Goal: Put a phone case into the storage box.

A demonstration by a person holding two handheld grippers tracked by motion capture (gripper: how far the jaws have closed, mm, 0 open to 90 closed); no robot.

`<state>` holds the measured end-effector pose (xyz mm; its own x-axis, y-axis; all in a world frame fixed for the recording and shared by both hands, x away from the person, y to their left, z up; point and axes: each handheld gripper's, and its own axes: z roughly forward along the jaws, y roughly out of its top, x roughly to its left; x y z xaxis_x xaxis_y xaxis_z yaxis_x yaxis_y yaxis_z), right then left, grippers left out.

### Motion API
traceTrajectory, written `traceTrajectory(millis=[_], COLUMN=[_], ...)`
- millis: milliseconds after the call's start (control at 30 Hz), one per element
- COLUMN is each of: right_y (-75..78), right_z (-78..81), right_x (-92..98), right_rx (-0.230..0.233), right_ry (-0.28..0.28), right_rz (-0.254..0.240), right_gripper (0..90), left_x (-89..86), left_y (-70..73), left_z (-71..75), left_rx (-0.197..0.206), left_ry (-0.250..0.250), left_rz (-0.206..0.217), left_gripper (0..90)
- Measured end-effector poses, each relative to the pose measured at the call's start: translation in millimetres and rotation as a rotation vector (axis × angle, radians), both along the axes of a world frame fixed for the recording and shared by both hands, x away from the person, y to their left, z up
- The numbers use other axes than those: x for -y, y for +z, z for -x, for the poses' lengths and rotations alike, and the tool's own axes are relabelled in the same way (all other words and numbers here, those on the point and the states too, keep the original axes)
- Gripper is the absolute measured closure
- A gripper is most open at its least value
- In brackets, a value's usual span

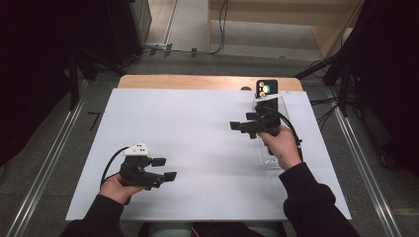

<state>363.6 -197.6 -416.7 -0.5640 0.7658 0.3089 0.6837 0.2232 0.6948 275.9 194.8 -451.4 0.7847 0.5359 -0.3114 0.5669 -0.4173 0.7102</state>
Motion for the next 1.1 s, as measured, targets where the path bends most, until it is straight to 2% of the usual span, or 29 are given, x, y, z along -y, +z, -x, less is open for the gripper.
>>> traceTrajectory(millis=[200,367,500,700,833,1100], right_y=[0.9,-0.7,-2.5,-5.7,-8.3,-15.7], right_z=[14.5,24.9,32.2,43.4,50.8,61.4], right_x=[-0.3,-2.6,-3.0,-3.0,-3.5,-3.7], right_rx=[0.015,0.020,0.009,0.009,0.016,0.015], right_ry=[0.041,0.067,0.086,0.107,0.127,0.157], right_rz=[-0.025,-0.015,-0.030,-0.027,0.001,0.013], right_gripper=[13.5,13.9,13.9,13.9,13.9,14.0], left_x=[-0.4,-0.5,-0.4,-0.3,0.0,1.2], left_y=[-0.4,0.1,0.2,0.5,0.5,1.0], left_z=[-0.5,-0.3,-0.1,0.1,0.2,1.6], left_rx=[0.001,-0.001,-0.001,-0.004,-0.004,0.000], left_ry=[0.000,-0.001,-0.005,-0.010,-0.011,-0.015], left_rz=[-0.002,0.003,0.002,0.008,0.011,0.011], left_gripper=[27.6,27.5,27.6,27.6,27.5,27.5])
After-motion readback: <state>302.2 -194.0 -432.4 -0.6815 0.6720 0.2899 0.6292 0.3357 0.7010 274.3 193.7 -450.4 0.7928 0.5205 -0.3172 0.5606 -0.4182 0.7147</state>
